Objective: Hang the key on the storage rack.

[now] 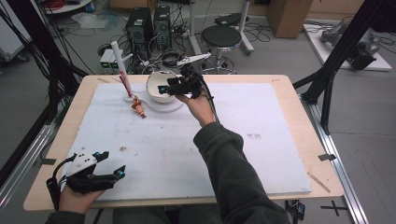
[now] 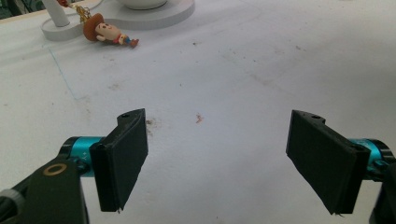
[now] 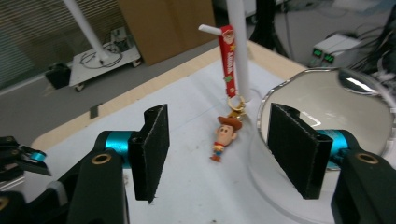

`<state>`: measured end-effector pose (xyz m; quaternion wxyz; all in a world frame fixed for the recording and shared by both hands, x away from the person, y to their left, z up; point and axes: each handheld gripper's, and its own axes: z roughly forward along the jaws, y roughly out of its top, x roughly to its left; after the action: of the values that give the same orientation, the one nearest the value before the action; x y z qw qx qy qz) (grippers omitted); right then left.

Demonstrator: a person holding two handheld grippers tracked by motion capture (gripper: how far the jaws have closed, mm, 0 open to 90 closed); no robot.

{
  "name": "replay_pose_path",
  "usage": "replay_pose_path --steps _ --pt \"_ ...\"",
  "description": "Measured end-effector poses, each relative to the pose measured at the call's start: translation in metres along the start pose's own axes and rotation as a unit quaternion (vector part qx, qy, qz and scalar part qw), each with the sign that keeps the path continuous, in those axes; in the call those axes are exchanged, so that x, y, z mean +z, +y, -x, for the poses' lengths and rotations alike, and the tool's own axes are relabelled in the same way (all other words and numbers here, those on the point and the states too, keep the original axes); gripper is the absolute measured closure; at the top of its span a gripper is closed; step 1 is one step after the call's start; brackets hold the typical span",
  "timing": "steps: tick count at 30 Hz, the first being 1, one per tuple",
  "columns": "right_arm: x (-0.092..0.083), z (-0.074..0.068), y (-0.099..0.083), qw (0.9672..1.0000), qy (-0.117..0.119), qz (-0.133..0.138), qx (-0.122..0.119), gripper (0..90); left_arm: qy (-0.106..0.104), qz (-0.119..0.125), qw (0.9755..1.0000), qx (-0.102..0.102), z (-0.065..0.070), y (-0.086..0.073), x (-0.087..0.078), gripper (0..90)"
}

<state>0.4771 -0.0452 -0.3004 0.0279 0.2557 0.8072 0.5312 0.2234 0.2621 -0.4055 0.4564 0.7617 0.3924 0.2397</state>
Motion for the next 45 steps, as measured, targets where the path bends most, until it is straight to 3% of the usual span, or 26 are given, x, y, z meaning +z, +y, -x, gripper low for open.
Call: replay_pose_path --steps 5,16,29,45 --pt "-0.015 0.005 -0.01 0.9999 0.003 0.008 0.014 32.8 -0.001 -0.001 1.0 0.001 0.0 0.0 0.0 21.2" --pt "-0.041 0.006 -0.025 0.9993 0.0 0.032 0.018 30.2 -0.002 -0.002 1.0 0.0 0.001 -0.001 0.0 21.2" --pt "-0.076 0.014 -0.045 0.9987 -0.022 0.041 0.02 26.6 -0.007 -0.003 1.0 -0.001 0.001 0.0 0.002 21.2" --pt "-0.1 0.016 -0.068 0.9984 -0.049 0.02 0.02 20.3 -0.007 -0.003 1.0 0.0 0.001 0.0 0.004 21.1"
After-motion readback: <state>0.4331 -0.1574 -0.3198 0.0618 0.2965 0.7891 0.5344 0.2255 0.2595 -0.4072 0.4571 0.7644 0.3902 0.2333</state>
